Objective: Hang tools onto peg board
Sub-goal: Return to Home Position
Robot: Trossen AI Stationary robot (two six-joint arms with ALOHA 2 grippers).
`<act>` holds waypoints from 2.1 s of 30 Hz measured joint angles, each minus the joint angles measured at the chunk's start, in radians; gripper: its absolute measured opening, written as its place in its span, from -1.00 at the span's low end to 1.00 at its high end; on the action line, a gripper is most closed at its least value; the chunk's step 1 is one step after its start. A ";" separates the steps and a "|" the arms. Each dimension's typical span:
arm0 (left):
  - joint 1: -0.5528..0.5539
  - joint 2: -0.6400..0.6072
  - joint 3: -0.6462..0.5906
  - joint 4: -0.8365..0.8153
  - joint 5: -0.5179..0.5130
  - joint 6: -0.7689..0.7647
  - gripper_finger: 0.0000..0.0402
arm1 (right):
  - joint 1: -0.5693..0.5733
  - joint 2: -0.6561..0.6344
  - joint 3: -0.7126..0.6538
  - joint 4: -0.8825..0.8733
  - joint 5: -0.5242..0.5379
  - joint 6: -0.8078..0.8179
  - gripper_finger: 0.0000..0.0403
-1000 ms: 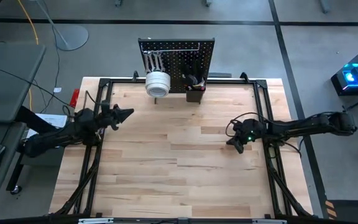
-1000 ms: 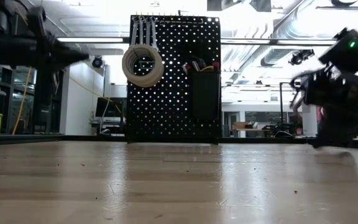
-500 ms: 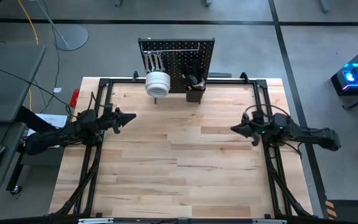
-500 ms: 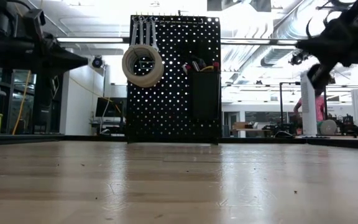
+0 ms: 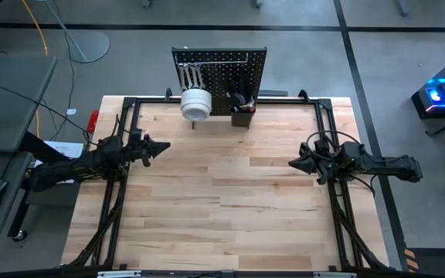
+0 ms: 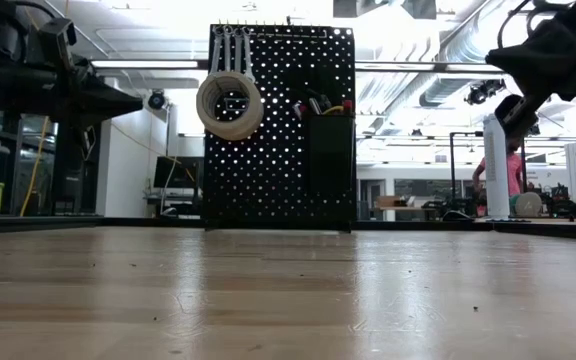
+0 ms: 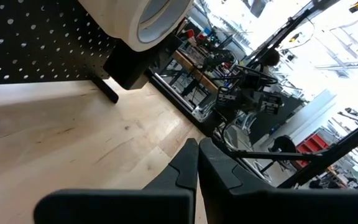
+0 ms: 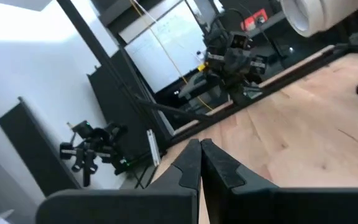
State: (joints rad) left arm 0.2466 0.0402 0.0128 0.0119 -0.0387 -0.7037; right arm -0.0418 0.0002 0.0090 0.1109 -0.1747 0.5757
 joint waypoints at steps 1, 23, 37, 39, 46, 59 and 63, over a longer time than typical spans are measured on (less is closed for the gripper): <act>0.000 0.000 0.000 0.000 0.000 0.000 -1.00 | -0.001 0.000 0.000 -0.007 0.000 0.000 -1.00; 0.000 0.001 0.000 0.000 -0.003 0.000 -1.00 | -0.001 0.000 0.000 -0.089 0.115 -0.600 -1.00; 0.000 0.001 0.000 0.000 -0.002 0.000 -1.00 | -0.002 0.014 -0.001 -0.087 0.115 -0.529 -1.00; 0.000 0.001 0.000 0.000 -0.002 0.000 -1.00 | -0.002 0.014 -0.001 -0.087 0.115 -0.530 -1.00; 0.000 0.001 0.000 0.000 -0.001 0.000 -1.00 | -0.002 0.014 -0.001 -0.087 0.115 -0.530 -1.00; -0.200 -0.037 0.000 -0.006 0.004 0.660 -1.00 | -0.002 0.014 -0.001 -0.087 0.115 -0.531 -1.00; -0.257 -0.037 0.000 -0.005 0.004 0.850 -1.00 | -0.002 0.014 -0.001 -0.087 0.115 -0.530 -1.00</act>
State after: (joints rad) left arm -0.0104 0.0036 0.0124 0.0067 -0.0351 0.1467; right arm -0.0437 0.0147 0.0082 0.0238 -0.0593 0.0452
